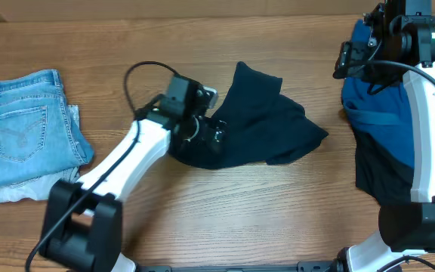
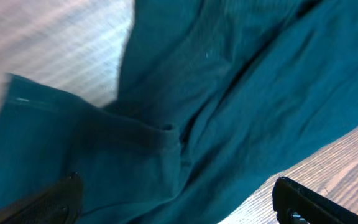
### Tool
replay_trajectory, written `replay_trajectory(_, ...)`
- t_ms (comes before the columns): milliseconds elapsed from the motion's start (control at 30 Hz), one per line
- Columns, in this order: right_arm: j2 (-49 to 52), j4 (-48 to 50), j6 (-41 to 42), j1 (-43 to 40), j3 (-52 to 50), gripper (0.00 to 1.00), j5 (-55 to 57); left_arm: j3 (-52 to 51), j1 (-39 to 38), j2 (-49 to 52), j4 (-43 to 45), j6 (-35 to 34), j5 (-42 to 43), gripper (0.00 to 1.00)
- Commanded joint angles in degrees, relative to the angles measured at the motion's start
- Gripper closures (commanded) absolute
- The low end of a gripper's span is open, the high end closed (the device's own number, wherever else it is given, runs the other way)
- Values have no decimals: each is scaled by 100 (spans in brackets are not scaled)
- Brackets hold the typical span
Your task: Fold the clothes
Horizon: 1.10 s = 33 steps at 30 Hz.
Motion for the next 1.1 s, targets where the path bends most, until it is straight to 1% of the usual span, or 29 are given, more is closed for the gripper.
replay_trajectory(0,7,31,46,-4,-13,25,-26,166,-227,461,26,-199,-369,0)
replay_trajectory(33,7,28,46,-4,-13,25,-26,166,-260,579,17,-199,-391,3)
replay_trajectory(100,7,11,48,-4,-13,25,-26,166,-267,675,20,-197,-463,13)
replay_trajectory(167,7,2,46,-4,-13,25,-26,166,-267,675,63,-197,-708,23)
replay_trajectory(300,7,-28,46,-4,-13,25,-26,166,-267,695,144,-197,-885,51)
replay_trajectory(333,7,-33,46,-4,-13,25,-26,166,-267,713,146,-197,-885,55)
replay_trajectory(367,7,-33,46,-4,-13,25,-26,166,-267,726,144,-197,-885,57)
replay_trajectory(467,7,-37,46,-4,-13,25,-28,166,-267,745,153,-199,-883,54)
replay_trajectory(567,7,-48,46,-4,-13,25,-28,166,-267,745,155,-306,-881,44)
replay_trajectory(633,7,-57,48,-4,-13,25,-28,166,-267,758,155,-308,-874,44)
replay_trajectory(667,7,-59,46,-4,-13,25,-28,166,-267,793,153,-332,-866,46)
replay_trajectory(700,7,-68,48,-4,-13,25,-28,166,-267,826,153,-376,-859,52)
replay_trajectory(733,7,-79,48,-4,-13,25,-28,166,-267,896,153,-455,-835,62)
replay_trajectory(800,7,-79,48,-4,-13,25,-28,166,-267,962,166,-455,-708,65)
replay_trajectory(833,7,-79,48,-4,-13,25,-28,166,-267,960,168,-452,-710,71)
replay_trajectory(867,7,-76,48,-4,-13,25,-28,166,-267,960,170,-455,-708,86)
replay_trajectory(900,7,-76,48,-4,-13,25,-28,166,-267,960,155,-452,-708,96)
replay_trajectory(967,7,-76,48,-4,-13,25,-28,308,-264,898,-120,-442,-713,96)
replay_trajectory(1067,7,-107,46,-4,-13,26,-28,1069,-111,461,-1093,-146,-892,96)
